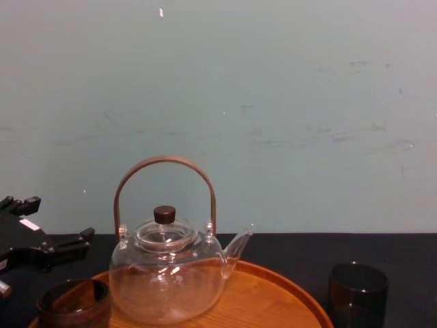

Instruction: Pick up the glass from the table and place it on the tray.

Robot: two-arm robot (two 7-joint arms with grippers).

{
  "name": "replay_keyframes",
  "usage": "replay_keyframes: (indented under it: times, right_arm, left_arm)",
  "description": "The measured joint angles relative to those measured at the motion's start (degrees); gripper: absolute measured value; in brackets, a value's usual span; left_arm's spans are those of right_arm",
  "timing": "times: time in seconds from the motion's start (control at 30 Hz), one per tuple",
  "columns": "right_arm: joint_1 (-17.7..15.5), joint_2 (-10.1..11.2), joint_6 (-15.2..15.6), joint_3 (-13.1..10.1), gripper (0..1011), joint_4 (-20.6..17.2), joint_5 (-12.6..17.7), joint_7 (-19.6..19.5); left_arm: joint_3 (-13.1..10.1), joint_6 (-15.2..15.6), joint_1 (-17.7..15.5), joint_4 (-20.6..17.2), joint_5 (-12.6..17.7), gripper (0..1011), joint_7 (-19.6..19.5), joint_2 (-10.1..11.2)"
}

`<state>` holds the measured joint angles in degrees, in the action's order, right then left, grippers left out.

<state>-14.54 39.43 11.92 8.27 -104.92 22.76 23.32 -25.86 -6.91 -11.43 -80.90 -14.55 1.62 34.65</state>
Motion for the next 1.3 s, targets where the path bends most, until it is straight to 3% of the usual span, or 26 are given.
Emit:
replay_keyframes:
  times: [1.3]
  right_arm:
    - [7.76,-0.26,2.63,6.18,1002,5.26,0.64,1.5]
  left_arm:
    - [0.0,0.0,0.0,0.0,0.0,1002,0.0,0.0]
